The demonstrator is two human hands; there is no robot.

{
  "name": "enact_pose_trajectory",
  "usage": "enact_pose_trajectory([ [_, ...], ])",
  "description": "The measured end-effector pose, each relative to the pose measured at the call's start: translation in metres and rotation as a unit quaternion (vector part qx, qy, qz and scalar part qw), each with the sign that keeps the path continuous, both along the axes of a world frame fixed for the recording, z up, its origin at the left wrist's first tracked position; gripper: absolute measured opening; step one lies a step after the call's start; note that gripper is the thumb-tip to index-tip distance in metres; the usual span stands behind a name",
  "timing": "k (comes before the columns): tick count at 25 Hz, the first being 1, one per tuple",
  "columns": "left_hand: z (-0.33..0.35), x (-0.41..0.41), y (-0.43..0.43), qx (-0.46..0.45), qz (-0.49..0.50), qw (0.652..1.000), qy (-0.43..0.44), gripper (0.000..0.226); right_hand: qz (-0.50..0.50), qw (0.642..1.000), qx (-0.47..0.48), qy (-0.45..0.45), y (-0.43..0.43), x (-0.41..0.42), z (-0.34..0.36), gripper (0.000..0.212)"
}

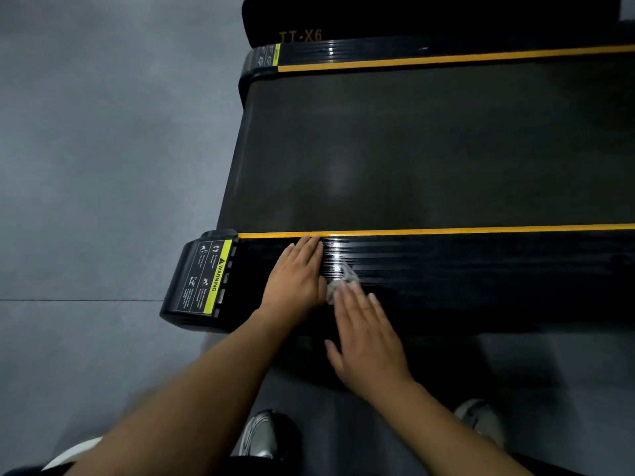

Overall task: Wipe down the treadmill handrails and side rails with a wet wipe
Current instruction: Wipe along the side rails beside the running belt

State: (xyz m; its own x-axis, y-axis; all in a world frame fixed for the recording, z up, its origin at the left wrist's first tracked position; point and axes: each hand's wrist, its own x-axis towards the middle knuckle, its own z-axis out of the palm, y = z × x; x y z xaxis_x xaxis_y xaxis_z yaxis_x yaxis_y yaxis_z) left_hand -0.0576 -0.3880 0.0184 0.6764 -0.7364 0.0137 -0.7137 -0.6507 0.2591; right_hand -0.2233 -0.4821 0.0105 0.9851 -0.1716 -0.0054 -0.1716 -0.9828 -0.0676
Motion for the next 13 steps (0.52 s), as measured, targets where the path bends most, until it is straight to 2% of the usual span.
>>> enact_pose_trajectory([
  [2,0.000,0.001,-0.001,-0.013,-0.011,1.000,-0.009,0.074,0.021,1.000,0.004,0.007,-0.002,0.007,0.002,0.080],
  [7,-0.001,0.000,-0.001,-0.015,-0.021,1.000,-0.015,0.073,-0.015,1.000,-0.024,0.008,-0.032,-0.014,0.001,0.085],
  [11,-0.003,0.001,0.000,-0.022,-0.018,1.000,-0.011,0.069,0.048,0.998,-0.009,0.047,-0.013,0.029,0.002,0.096],
  [13,-0.002,0.003,-0.001,-0.022,-0.023,0.999,-0.012,0.070,0.047,0.997,-0.029,0.057,-0.027,0.022,0.006,0.101],
])
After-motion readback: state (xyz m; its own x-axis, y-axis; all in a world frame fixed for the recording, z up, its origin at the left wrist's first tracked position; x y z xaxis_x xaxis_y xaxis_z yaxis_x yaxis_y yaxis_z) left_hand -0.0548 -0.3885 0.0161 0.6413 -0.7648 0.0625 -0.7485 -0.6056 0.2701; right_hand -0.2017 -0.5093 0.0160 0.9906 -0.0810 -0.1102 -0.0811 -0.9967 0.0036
